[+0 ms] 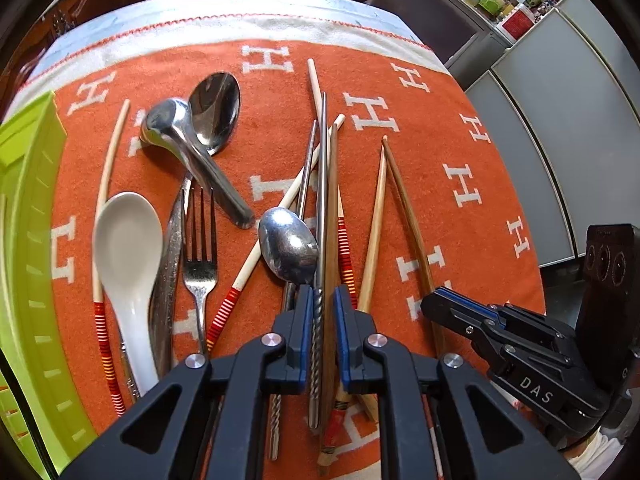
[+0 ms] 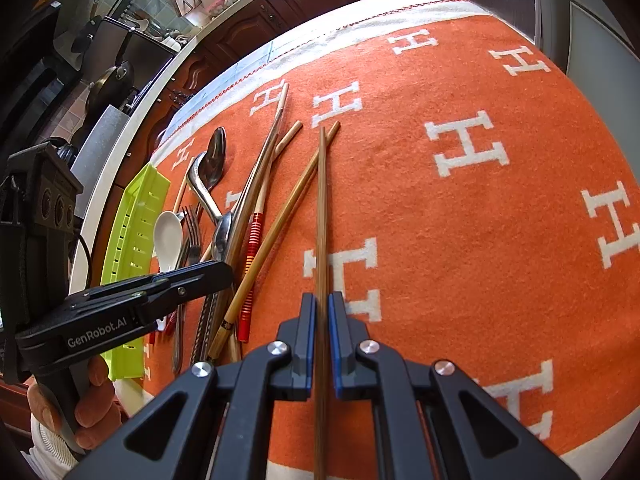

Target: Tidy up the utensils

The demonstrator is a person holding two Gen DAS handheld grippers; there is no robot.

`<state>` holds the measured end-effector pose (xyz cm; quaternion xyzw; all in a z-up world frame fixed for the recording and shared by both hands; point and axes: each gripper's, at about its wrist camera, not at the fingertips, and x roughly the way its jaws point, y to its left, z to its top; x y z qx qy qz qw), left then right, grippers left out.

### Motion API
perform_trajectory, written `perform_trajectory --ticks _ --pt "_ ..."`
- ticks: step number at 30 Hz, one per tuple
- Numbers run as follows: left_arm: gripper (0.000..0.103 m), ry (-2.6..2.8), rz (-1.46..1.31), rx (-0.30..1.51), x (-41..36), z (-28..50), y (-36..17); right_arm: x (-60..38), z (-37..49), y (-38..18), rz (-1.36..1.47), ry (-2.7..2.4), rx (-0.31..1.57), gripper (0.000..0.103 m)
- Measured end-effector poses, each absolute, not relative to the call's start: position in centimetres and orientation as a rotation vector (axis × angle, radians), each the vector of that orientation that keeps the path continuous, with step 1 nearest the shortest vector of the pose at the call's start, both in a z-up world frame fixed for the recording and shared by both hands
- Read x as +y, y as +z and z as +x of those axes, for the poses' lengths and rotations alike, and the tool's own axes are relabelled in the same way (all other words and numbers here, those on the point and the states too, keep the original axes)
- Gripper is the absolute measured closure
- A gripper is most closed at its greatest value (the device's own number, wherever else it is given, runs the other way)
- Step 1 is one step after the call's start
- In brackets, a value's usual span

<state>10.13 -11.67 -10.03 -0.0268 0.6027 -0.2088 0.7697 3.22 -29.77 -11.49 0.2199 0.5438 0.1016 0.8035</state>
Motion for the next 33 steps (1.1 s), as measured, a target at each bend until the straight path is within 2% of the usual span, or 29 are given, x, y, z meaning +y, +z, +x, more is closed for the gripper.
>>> perform_trajectory --ticks 6,23,26,30,33 --pt "0.099 -0.463 0.016 1.291 -11.9 9.0 -9.3 -29.7 3.3 -11.5 0.465 0.217 1.164 0.097" --pt "0.099 -0.541 0.01 1.299 -12.8 8.3 -8.9 -29.6 3.3 -11.5 0.463 0.215 1.16 0.097" --pt "0.096 -0.564 0.032 1.303 -14.0 8.3 -8.9 -29.6 3.2 -11.5 0.466 0.212 1.157 0.097" --pt "0.086 -0.553 0.062 1.3 -14.9 8.6 -9.3 -29.5 2.9 -11.3 0.452 0.198 1.146 0.097" --pt "0.086 -0.548 0.075 1.301 -15.3 8.8 -9.5 -29.8 2.7 -11.2 0.466 0.197 1.139 0.097"
